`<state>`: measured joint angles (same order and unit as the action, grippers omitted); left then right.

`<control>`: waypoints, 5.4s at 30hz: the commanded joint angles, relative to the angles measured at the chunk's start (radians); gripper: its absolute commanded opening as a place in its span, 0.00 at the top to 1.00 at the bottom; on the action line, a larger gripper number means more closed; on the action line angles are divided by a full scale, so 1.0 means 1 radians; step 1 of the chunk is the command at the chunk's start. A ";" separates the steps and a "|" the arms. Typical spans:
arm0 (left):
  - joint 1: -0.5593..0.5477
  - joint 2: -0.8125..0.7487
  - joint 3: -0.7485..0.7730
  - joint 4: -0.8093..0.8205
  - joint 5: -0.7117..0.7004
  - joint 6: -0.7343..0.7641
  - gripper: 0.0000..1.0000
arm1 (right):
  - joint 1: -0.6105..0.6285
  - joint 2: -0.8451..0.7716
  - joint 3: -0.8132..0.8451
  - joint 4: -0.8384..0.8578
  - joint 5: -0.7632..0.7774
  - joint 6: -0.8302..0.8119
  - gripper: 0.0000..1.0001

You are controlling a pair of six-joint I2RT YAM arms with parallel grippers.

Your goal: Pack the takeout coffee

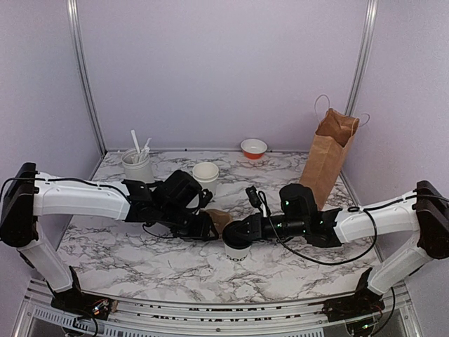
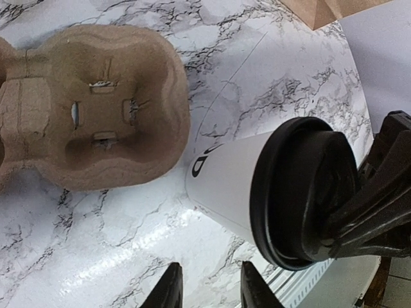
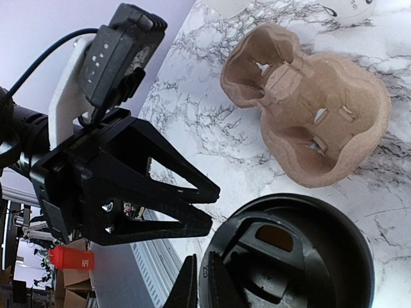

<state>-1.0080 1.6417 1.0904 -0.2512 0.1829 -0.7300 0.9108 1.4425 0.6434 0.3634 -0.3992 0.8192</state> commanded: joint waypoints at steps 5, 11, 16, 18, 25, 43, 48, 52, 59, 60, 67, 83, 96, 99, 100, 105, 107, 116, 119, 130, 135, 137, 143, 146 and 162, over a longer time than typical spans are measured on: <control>-0.019 0.009 0.067 -0.016 0.023 0.004 0.69 | 0.002 0.039 -0.027 -0.088 0.017 0.005 0.93; -0.023 0.038 0.073 -0.016 0.030 0.007 0.69 | 0.002 0.040 -0.029 -0.082 0.017 0.009 0.93; -0.029 0.060 0.076 -0.010 0.032 0.010 0.69 | 0.002 0.043 -0.033 -0.075 0.013 0.012 0.93; -0.028 0.067 0.078 -0.008 0.033 0.009 0.69 | 0.002 0.047 -0.034 -0.074 0.011 0.011 0.93; -0.028 0.054 0.079 -0.008 0.034 0.007 0.69 | 0.003 0.047 -0.040 -0.065 0.008 0.017 0.93; -0.041 0.119 0.003 -0.138 -0.015 0.052 0.69 | 0.003 0.056 -0.078 -0.022 0.005 0.031 0.93; -0.063 0.139 -0.033 -0.139 -0.029 0.029 0.69 | 0.002 0.053 -0.098 -0.004 0.002 0.039 0.93; -0.072 0.148 -0.051 -0.135 -0.039 0.019 0.69 | 0.002 0.057 -0.114 0.011 -0.001 0.044 0.93; -0.069 0.111 0.010 -0.162 -0.077 0.032 0.69 | 0.001 0.042 -0.080 -0.009 -0.001 0.035 0.93; -0.068 0.103 0.038 -0.172 -0.085 0.038 0.68 | 0.000 0.037 -0.064 -0.020 -0.001 0.031 0.93; -0.045 0.061 0.241 -0.219 -0.138 0.096 0.67 | -0.023 -0.011 0.082 -0.141 0.022 -0.009 0.93; -0.013 -0.010 0.308 -0.179 -0.213 0.212 0.57 | -0.122 -0.154 0.385 -0.578 0.327 -0.195 0.52; 0.004 -0.094 0.268 -0.089 -0.198 0.283 0.17 | -0.166 -0.177 0.810 -1.060 0.885 -0.376 0.10; 0.012 -0.118 0.261 -0.084 -0.198 0.300 0.07 | -0.248 -0.174 0.870 -1.090 0.865 -0.388 0.09; 0.015 -0.125 0.259 -0.084 -0.197 0.305 0.04 | -0.280 -0.174 0.880 -1.091 0.839 -0.393 0.09; 0.036 -0.170 0.235 -0.081 -0.202 0.314 0.01 | -0.454 -0.178 0.906 -1.103 0.779 -0.401 0.10; 0.043 -0.189 0.221 -0.078 -0.207 0.317 0.01 | -0.526 -0.193 0.905 -1.110 0.761 -0.400 0.11; 0.078 -0.240 0.183 -0.078 -0.211 0.322 0.01 | -0.809 -0.241 0.827 -1.097 0.541 -0.397 0.14; 0.083 -0.246 0.174 -0.077 -0.209 0.319 0.01 | -0.858 -0.230 0.796 -1.069 0.468 -0.398 0.14; 0.091 -0.269 0.104 -0.077 -0.199 0.312 0.01 | -0.915 -0.105 0.767 -0.974 0.343 -0.387 0.19; 0.091 -0.296 0.045 -0.077 -0.190 0.320 0.01 | -0.916 -0.104 0.719 -0.963 0.358 -0.386 0.26; 0.091 -0.306 0.016 -0.082 -0.184 0.328 0.01 | -0.915 -0.116 0.699 -0.963 0.373 -0.388 0.29; 0.089 -0.299 -0.083 -0.088 -0.136 0.317 0.01 | -0.915 -0.140 0.662 -0.975 0.385 -0.402 0.52; 0.066 -0.277 -0.119 -0.083 -0.124 0.314 0.02 | -0.915 -0.150 0.671 -0.987 0.392 -0.412 0.68; -0.080 -0.038 -0.085 0.039 -0.108 0.257 0.20 | -0.892 -0.177 0.872 -1.028 0.380 -0.470 1.00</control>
<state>-1.0573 1.5528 0.9642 -0.2733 0.0673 -0.4629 0.0082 1.3052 1.4223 -0.6697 -0.0174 0.3691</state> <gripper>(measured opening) 0.822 0.007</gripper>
